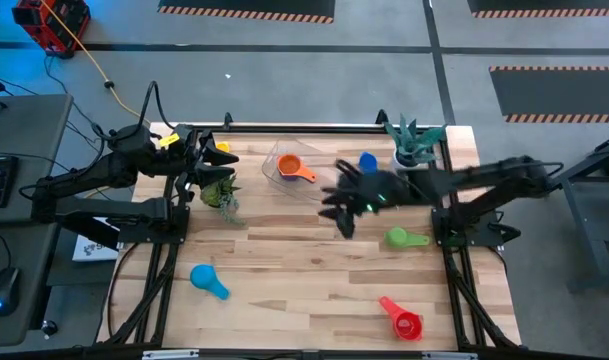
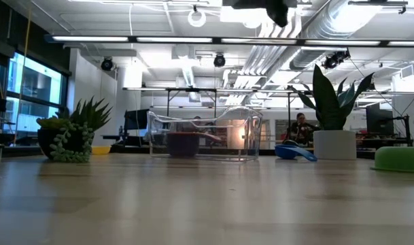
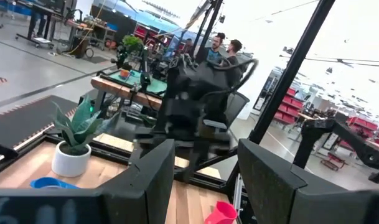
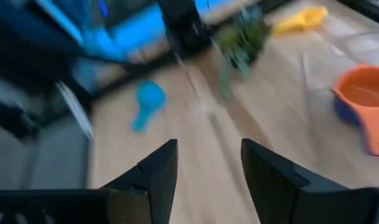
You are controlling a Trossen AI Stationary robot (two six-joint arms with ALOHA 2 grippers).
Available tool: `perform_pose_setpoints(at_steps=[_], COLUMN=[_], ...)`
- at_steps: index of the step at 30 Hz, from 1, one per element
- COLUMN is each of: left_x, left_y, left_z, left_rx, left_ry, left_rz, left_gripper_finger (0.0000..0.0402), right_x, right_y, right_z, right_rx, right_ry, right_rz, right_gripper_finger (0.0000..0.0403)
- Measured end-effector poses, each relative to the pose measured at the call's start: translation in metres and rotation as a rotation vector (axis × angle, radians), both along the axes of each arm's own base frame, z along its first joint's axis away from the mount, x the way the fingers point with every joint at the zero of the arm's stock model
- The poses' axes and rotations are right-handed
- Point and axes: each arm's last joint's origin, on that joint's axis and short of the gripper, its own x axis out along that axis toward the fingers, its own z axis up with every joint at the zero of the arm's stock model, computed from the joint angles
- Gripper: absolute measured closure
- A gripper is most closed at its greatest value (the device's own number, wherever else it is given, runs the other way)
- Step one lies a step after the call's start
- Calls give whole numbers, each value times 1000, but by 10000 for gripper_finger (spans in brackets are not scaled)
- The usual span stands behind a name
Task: Nest measuring cups in basket
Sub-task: Stack the light blue measuring cup on top of the orange measuring cup on the transparent bin
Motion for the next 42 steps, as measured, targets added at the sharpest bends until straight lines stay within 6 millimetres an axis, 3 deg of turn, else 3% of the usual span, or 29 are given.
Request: perform_pose_setpoints(at_steps=[4, 8, 28, 42], left_x=[0, 1, 20, 18], left_y=[0, 0, 4, 2], left_z=[0, -1, -9, -13], left_rx=[0, 27, 11, -11], left_ry=[0, 5, 68, 108], left_rz=[0, 4, 4, -68], left_gripper_finger=[236, 236, 236, 236], right_x=[-13, -14, -11, -11], right_y=[25, 33, 33, 33], right_z=[-6, -14, -18, -18], right_rx=[-52, -165, -122, -118], right_ry=[-82, -78, -69, -69], right_rz=[-87, -158, -115, -114], right_gripper_finger=[236, 236, 236, 236])
